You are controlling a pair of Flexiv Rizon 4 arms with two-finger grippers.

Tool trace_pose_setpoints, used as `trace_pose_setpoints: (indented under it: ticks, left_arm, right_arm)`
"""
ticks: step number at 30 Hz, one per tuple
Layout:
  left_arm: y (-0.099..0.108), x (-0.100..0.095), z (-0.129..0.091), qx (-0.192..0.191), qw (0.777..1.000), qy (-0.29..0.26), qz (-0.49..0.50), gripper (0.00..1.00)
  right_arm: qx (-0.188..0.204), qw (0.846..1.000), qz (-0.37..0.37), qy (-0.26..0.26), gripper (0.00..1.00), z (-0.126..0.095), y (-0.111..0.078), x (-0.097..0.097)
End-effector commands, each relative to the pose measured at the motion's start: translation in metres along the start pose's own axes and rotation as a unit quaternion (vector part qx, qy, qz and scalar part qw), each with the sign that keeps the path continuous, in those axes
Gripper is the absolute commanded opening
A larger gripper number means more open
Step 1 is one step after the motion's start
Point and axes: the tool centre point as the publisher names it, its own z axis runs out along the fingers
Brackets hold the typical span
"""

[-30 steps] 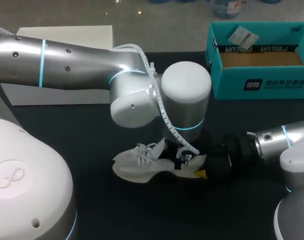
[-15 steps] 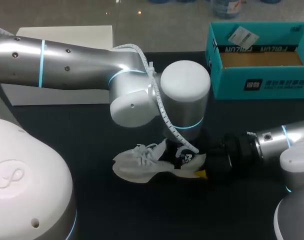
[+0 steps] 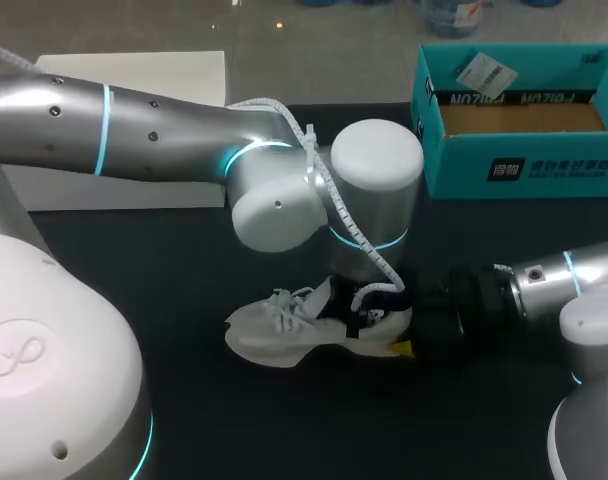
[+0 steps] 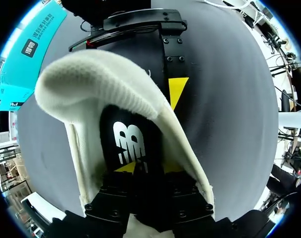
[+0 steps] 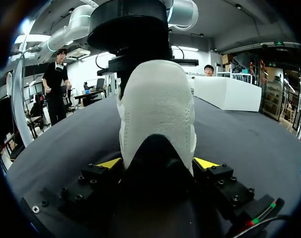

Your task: Take the shoe out of the shoebox, open the shoe tongue, remove and reinsert the insole, then place the shoe into the shoebox

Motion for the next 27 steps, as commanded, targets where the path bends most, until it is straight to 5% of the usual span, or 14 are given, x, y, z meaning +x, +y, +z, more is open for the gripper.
trace_pose_setpoints:
  ticks: [1,27]
  left_arm:
    - [0.000,0.012,0.060,-0.003,1.000,0.003,-0.002,0.00]
    - [0.014,-0.002,0.006,0.037,0.994,-0.093,-0.053,0.00]
  right_arm:
    - [0.002,1.000,0.001,-0.001,0.00,0.005,-0.005,0.000]
    - [0.002,1.000,0.001,-0.001,0.00,0.005,-0.005,0.000]
